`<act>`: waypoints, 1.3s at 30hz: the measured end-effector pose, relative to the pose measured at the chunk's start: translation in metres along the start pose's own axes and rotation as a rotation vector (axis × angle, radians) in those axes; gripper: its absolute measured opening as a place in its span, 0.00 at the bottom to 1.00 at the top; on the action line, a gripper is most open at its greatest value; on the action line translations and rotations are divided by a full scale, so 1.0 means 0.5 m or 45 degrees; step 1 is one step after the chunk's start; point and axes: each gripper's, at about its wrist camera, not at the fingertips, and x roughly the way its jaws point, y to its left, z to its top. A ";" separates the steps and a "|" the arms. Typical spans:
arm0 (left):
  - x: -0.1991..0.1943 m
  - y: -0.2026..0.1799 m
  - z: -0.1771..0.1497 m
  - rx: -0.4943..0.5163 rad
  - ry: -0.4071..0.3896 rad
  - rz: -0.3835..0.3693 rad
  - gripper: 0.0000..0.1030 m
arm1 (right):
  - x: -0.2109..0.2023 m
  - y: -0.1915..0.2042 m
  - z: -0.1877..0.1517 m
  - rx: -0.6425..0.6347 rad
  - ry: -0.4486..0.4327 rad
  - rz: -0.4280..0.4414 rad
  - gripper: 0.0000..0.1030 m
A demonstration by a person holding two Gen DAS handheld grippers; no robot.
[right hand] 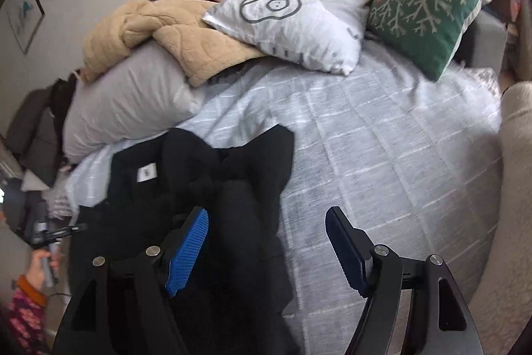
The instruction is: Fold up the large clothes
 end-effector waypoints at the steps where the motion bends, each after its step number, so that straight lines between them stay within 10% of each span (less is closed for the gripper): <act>1: -0.002 -0.006 -0.005 0.014 -0.011 0.014 0.13 | 0.005 0.000 -0.006 0.010 0.019 0.036 0.73; 4: -0.025 -0.020 -0.019 0.043 -0.080 0.039 0.08 | 0.025 0.014 -0.024 -0.012 0.057 0.049 0.64; 5: -0.037 -0.024 -0.022 0.053 -0.111 0.060 0.07 | 0.036 0.025 -0.032 -0.051 0.072 0.028 0.19; 6: -0.050 -0.029 -0.024 0.063 -0.145 0.076 0.07 | 0.050 0.037 -0.038 -0.093 0.109 0.002 0.05; 16: -0.183 -0.054 0.079 -0.033 -0.611 0.295 0.06 | 0.021 0.193 0.064 -0.285 -0.307 -0.445 0.04; 23: -0.049 -0.041 0.186 -0.109 -0.700 0.483 0.06 | 0.163 0.219 0.175 -0.342 -0.455 -0.690 0.04; 33: 0.166 0.017 0.219 -0.112 -0.595 0.609 0.09 | 0.484 0.112 0.178 -0.288 -0.151 -0.759 0.06; 39: 0.140 0.018 0.222 -0.111 -0.496 0.658 0.45 | 0.480 0.102 0.176 -0.254 -0.059 -0.766 0.14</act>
